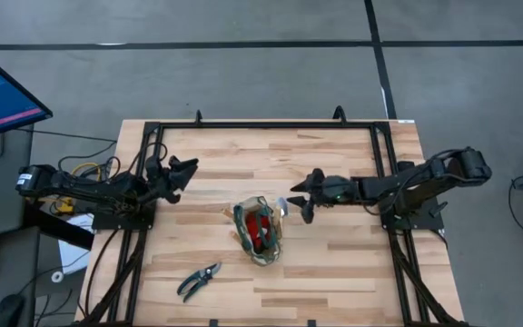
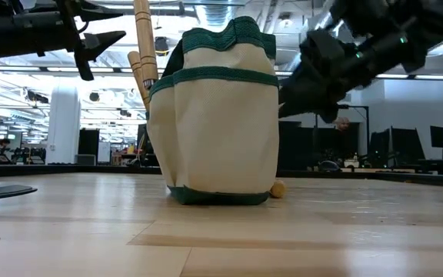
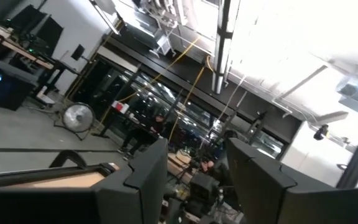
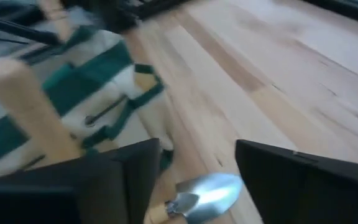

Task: Pick & Place Garden tools in Gardening bag
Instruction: Put the trowel into the gardening bag

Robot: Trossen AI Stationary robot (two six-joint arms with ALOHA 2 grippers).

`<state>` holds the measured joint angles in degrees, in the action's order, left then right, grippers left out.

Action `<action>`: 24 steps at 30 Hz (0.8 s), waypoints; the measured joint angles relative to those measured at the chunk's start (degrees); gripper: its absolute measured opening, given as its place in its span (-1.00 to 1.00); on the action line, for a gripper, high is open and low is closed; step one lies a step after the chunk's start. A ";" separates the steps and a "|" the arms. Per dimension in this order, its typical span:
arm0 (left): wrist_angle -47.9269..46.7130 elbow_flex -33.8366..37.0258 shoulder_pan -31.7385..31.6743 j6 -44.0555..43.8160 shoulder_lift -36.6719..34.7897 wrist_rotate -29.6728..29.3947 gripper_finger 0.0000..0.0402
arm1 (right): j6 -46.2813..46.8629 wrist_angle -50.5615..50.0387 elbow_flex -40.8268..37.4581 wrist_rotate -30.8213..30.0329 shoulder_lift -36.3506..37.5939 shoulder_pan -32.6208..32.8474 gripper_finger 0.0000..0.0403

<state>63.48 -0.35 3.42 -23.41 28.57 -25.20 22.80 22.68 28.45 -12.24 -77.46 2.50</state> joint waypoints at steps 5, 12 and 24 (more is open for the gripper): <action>0.00 0.01 -0.02 0.01 -0.01 -1.61 -0.18 | -3.44 6.80 -2.69 6.76 -4.55 -3.62 -0.64; -0.04 -0.01 -0.02 0.43 0.96 -5.10 -0.18 | -6.62 13.05 0.57 7.71 -14.48 -3.38 -0.90; 0.00 0.01 -0.02 0.01 2.24 -5.43 -0.18 | -7.78 9.39 5.00 9.67 -24.31 -2.99 -0.98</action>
<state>63.48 -0.34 3.40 -23.40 30.81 -30.63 15.02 32.07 33.45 -2.57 -101.78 -0.49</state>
